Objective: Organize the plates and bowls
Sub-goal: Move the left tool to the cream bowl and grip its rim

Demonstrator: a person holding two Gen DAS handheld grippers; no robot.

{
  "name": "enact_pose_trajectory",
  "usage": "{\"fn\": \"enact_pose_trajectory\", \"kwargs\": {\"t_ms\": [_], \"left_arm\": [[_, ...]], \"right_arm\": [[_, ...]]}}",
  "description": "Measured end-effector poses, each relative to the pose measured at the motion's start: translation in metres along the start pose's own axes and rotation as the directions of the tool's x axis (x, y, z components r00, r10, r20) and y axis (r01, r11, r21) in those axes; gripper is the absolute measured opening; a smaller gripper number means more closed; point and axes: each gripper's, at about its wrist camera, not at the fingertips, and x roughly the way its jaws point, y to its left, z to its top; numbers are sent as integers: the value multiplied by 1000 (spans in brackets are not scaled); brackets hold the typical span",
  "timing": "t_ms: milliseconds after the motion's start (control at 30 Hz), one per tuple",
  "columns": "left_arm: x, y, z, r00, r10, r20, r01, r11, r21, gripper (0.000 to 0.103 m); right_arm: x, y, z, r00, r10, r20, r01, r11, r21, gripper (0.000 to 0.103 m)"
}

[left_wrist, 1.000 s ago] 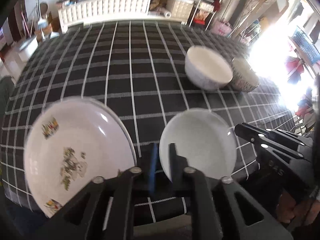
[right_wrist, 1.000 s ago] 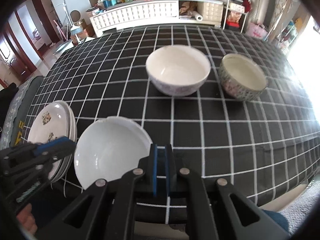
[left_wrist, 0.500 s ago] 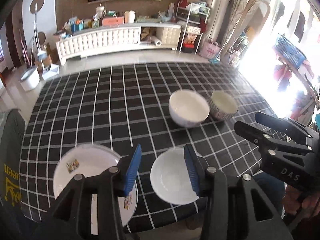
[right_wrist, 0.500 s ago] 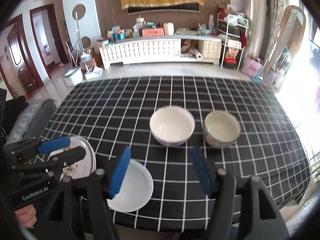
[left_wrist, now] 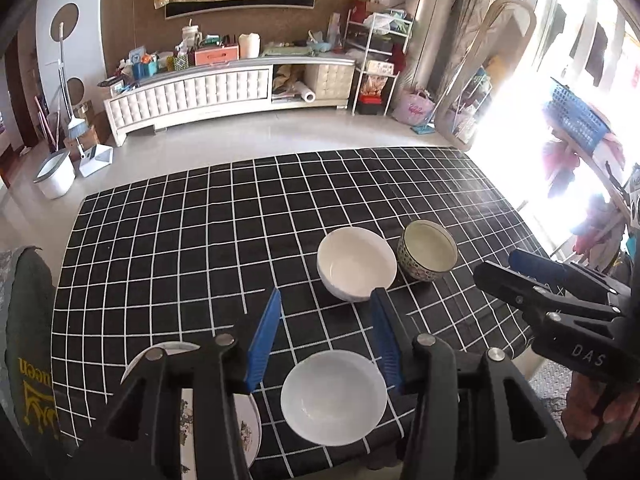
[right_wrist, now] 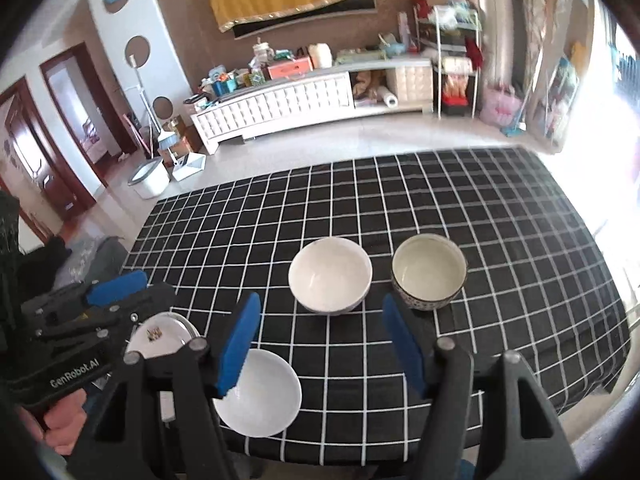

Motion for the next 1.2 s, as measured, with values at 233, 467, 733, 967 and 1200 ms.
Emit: {"fn": "enact_pose_trajectory", "kwargs": {"t_ms": [233, 467, 733, 967, 1200], "left_arm": [[41, 3, 26, 994, -35, -102, 29, 998, -58, 44], [93, 10, 37, 975, -71, -212, 51, 994, -99, 44], [134, 18, 40, 948, -98, -302, 65, 991, -119, 41], [166, 29, 48, 922, -141, -360, 86, 983, -165, 35], [189, 32, 45, 899, -185, -396, 114, 974, -195, 32]], "right_arm": [[34, -18, 22, 993, 3, -115, 2, 999, 37, 69], [82, -43, 39, 959, 131, -250, -84, 978, 192, 69], [123, -39, 47, 933, 153, -325, -93, 977, 193, 55], [151, -46, 48, 917, 125, -379, -60, 982, 179, 47], [169, -57, 45, 907, 113, -405, -36, 981, 193, 43]]}}
